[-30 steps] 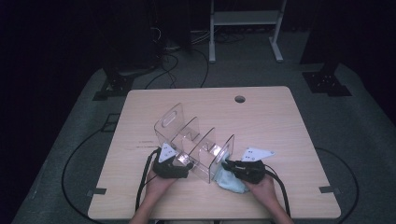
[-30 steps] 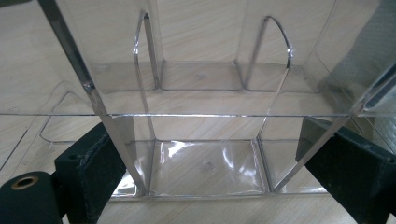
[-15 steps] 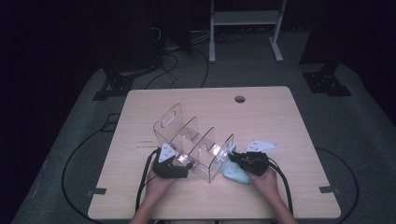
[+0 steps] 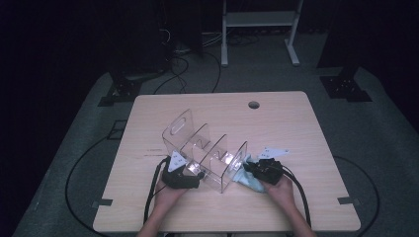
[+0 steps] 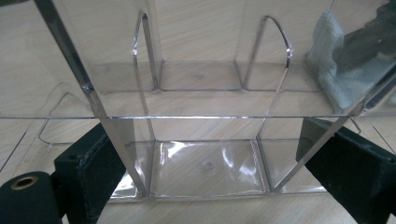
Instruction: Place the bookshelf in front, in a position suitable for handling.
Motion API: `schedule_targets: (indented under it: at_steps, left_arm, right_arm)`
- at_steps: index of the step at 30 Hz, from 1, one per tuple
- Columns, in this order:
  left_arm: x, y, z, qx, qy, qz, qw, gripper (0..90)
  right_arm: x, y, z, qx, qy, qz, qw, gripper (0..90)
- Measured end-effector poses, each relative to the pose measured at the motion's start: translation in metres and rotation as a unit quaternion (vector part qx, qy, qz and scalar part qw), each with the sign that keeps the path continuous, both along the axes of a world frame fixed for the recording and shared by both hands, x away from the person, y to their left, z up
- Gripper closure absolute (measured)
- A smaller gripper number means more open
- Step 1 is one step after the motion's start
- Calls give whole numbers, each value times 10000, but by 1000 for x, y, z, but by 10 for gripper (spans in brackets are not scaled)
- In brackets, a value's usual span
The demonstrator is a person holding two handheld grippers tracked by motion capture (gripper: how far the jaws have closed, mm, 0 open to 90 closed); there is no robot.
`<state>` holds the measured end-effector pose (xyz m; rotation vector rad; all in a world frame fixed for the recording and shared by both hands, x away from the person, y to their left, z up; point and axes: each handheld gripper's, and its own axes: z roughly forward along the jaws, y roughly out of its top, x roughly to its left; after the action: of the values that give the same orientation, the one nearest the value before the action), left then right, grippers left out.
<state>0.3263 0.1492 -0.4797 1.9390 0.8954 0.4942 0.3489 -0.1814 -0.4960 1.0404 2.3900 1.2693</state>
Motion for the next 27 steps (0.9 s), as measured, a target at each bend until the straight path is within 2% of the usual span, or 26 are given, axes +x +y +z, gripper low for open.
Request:
schedule_targets:
  at_steps: [5, 7, 8, 10, 12, 16, 18, 24, 27]
  left_arm:
    - [0, 0, 0, -2, -26, 6, 10000, 77]
    - [0, -1, 0, -1, -33, 5, 10000, 77]
    - [0, 0, 0, -1, -30, 5, 10000, 77]
    - [0, -1, 0, 1, -39, 20, 10000, 78]
    - [0, -1, 0, 0, -40, 25, 10000, 78]
    - [0, 0, 0, 0, -37, 20, 10000, 78]
    - [0, 0, 0, 3, -39, 18, 10000, 78]
    - [-1, 0, 0, 35, -44, 16, 10000, 78]
    - [0, 0, 0, 37, -39, 15, 10000, 78]
  right_arm:
    - [-12, 7, 6, 190, -60, 303, 9993, 817]
    - [-17, 9, 6, 182, -116, 429, 9988, 817]
    - [-17, 9, 6, 189, -143, 420, 9988, 817]
    - [-17, 6, 6, 350, -81, 382, 9986, 817]
    - [-22, 10, 7, 422, -80, 447, 9981, 818]
    - [-43, 29, 6, 331, -138, 862, 9956, 817]
    - [-53, 37, 7, 404, -120, 1080, 9933, 818]
    - [-70, 43, 32, 620, -557, 1286, 9882, 819]
    - [-72, 45, 30, 562, -616, 1304, 9880, 819]
